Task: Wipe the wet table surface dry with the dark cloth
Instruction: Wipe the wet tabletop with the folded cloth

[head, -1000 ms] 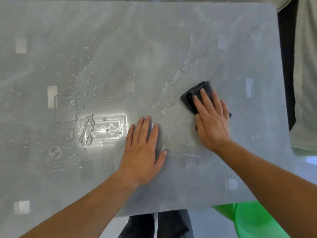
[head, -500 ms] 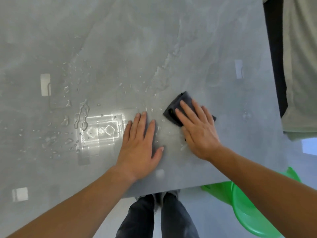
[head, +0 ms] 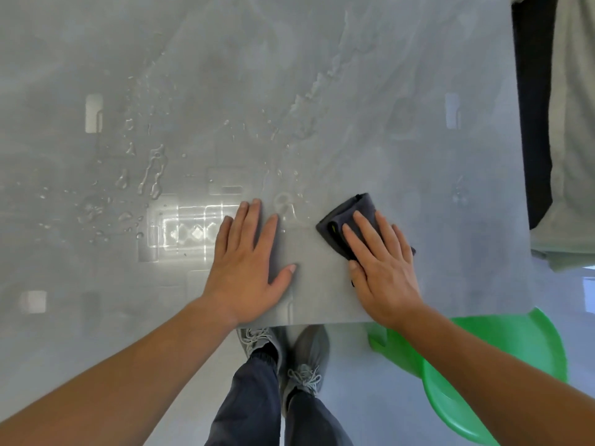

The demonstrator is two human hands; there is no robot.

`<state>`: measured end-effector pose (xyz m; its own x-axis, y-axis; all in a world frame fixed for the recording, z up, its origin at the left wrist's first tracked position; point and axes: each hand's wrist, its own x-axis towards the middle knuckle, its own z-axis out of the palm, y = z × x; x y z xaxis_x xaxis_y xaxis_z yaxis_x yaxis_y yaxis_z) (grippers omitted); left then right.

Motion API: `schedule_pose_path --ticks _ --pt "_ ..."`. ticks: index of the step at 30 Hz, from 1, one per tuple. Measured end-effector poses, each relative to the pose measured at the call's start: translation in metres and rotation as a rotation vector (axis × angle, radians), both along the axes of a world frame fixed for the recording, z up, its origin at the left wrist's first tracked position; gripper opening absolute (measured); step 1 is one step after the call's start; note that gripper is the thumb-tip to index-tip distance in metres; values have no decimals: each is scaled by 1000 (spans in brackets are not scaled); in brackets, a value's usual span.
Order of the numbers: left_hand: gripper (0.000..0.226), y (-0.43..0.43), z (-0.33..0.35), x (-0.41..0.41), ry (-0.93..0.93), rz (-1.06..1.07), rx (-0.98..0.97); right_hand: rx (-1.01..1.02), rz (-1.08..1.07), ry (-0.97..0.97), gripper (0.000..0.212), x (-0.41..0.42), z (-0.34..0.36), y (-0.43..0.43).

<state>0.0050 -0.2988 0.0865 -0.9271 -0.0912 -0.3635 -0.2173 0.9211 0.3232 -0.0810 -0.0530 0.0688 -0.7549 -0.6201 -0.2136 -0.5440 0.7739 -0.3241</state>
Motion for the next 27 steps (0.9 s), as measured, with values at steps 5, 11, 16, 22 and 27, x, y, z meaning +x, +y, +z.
schedule_pose_path --ticks 5,11,16,22,27 --pt "82 5 1 19 -12 39 -36 -10 -39 -17 55 12 0 7" --pt "73 0 0 23 -35 69 2 -32 44 31 52 53 3 1" --pt "71 -4 -4 25 -22 79 32 36 -9 97 55 28 -3 -32" --pt "67 -14 -2 28 28 57 98 57 120 151 58 93 -8 -48" --pt "69 -35 -3 36 58 48 113 50 213 194 58 89 -13 -51"
